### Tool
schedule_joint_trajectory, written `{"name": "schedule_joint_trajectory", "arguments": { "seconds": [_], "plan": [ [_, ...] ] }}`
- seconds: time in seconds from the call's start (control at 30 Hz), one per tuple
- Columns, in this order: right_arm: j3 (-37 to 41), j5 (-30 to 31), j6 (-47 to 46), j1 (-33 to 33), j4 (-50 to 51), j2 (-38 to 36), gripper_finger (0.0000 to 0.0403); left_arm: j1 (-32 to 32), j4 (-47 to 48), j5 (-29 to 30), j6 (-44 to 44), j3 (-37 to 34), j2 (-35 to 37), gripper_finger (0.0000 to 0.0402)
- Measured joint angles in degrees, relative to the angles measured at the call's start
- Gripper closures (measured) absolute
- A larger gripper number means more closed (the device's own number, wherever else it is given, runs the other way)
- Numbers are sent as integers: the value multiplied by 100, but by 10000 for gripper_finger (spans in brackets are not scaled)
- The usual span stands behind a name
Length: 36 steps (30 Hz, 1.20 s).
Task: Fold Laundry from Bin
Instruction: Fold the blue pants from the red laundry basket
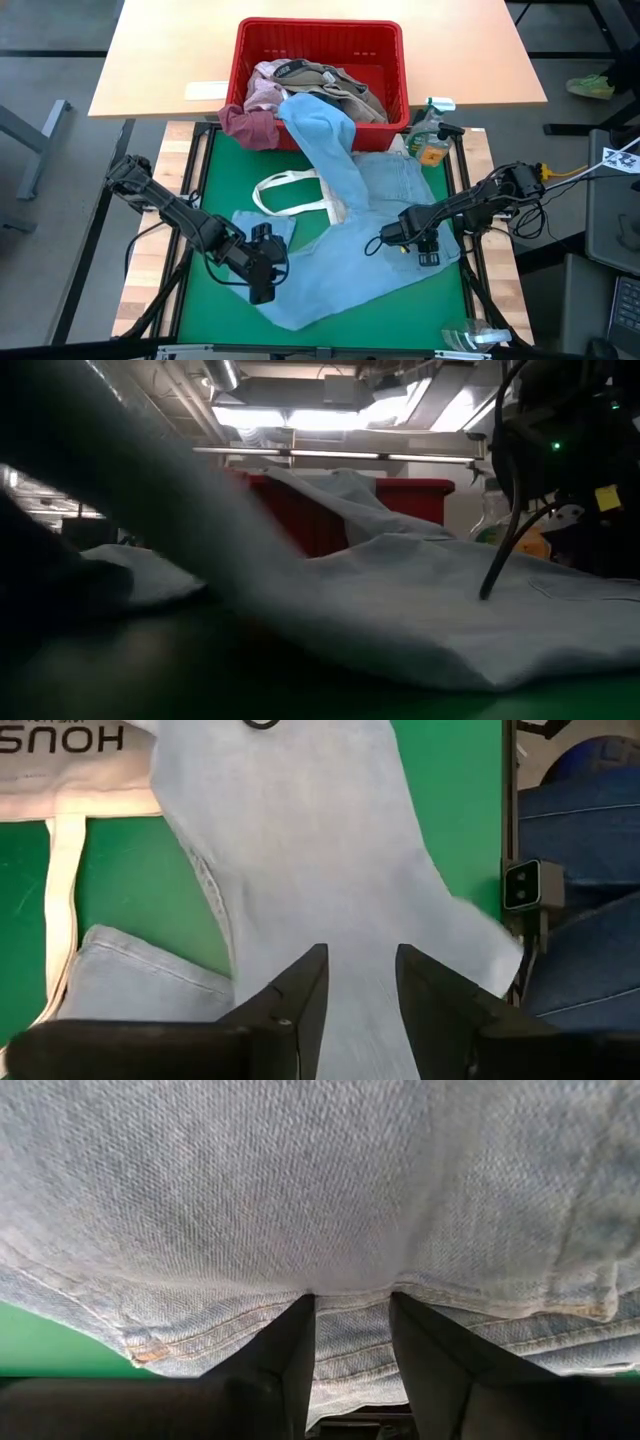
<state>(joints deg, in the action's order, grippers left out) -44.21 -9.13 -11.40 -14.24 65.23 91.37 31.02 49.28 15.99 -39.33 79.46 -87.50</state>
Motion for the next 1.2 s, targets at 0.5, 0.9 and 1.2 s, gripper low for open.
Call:
{"name": "schedule_joint_trajectory", "arguments": {
  "seconds": [0.5, 0.9, 1.2],
  "plan": [
    [-4, -103, 4, 0, -6, -4, 272, -680, 2850, -235, -2629, -290, 6, 285],
    [-9, -103, 11, -1, -17, -11, 272, -1137, 2752, -1247, -3102, -1724, 1, 285],
    [-11, -103, 10, -1, -68, -11, 272, -1483, 2116, -1099, -3426, -2505, 1, 285]
  ]
}}
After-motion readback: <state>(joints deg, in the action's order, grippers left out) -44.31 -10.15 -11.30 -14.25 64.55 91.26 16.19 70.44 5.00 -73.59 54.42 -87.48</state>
